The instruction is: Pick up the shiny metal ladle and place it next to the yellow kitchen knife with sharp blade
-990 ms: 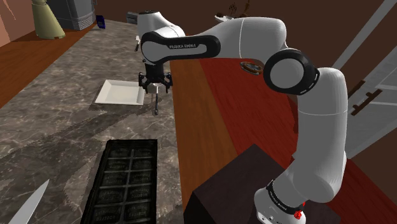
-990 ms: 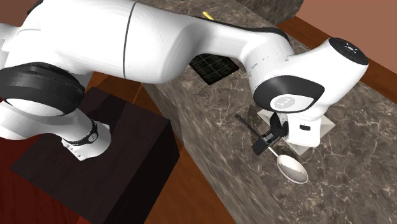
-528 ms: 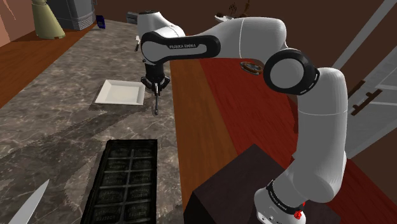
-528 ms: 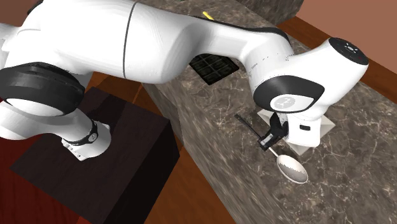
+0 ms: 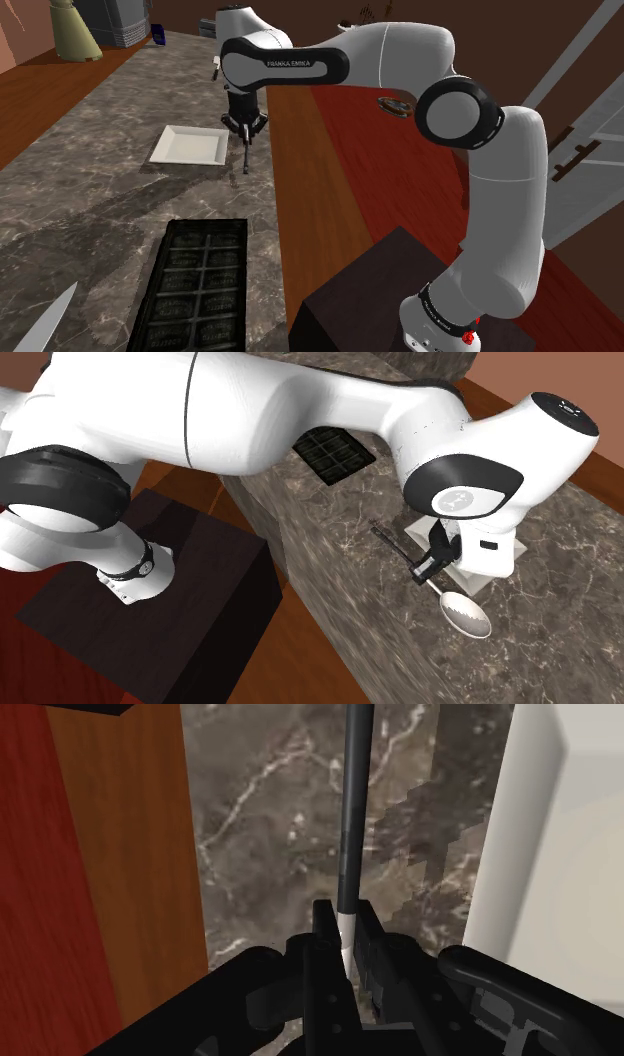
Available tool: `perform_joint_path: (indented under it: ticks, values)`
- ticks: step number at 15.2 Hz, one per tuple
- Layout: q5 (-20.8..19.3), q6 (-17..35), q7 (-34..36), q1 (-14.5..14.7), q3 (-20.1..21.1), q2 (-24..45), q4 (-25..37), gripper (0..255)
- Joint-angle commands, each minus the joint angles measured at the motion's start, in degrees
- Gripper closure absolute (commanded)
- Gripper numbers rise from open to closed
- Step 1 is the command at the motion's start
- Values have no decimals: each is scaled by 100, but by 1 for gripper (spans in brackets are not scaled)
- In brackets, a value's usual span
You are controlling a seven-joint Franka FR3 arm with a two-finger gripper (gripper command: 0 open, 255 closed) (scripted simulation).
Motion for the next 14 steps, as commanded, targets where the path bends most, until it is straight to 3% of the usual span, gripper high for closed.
perform_joint_path:
  ticks: [1, 14]
  values:
    - [13, -128, -17, 11, 7, -26, 104, 255]
    - [23, -1162, -162, 168, 15, 43, 1232, 255]
